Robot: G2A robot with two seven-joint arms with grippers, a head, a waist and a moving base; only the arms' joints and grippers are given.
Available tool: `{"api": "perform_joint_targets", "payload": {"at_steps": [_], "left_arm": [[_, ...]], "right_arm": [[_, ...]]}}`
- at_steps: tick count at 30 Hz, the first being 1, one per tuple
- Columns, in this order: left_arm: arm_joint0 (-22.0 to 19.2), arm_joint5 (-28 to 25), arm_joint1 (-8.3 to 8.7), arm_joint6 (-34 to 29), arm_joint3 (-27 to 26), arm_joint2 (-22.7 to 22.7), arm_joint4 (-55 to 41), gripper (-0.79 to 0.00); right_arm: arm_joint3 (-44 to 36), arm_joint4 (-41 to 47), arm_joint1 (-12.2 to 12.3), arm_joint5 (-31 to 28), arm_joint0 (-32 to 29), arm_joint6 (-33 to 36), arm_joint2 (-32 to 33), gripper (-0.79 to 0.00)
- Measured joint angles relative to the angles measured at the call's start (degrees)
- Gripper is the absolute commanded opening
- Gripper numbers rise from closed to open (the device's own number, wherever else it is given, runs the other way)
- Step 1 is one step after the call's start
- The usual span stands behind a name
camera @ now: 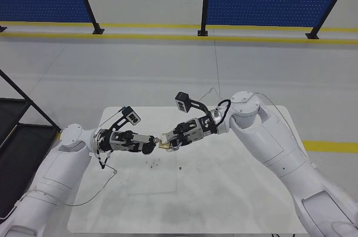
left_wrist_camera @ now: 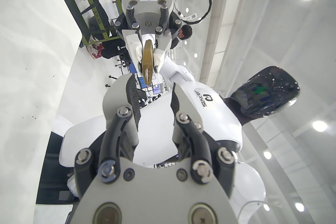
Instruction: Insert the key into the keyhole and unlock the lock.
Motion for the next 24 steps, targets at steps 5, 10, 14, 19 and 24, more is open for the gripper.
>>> {"api": "perform_joint_targets", "payload": {"at_steps": [5, 10, 14, 19, 24], "left_arm": [[-0.3, 0.0, -0.35, 0.0, 0.4, 0.3, 0.4, -0.505], [-0.6, -0.1, -0.68, -0.2, 0.9, 0.5, 0.3, -0.520], [-1.0, 0.0, -0.97, -0.3, 1.1, 0.8, 0.7, -0.570], [-1.3, 0.1, -1.24, -0.4, 1.3, 1.0, 1.1, -0.643], [-1.4, 0.1, -1.52, -0.7, 1.5, 1.1, 1.3, -0.705]], "right_arm": [[0.2, 0.3, -0.3, -0.2, 0.1, 0.4, -0.2, -0.785], [0.1, 0.8, -0.5, -0.2, 0.0, 0.9, -0.5, -0.785], [0.3, 0.9, -0.7, -0.2, 0.1, 1.3, -0.7, -0.785], [0.6, 0.6, -0.9, -0.1, 0.3, 1.5, -0.8, -0.785], [0.9, 0.3, -1.1, 0.0, 0.5, 1.6, -0.9, -0.785]]}}
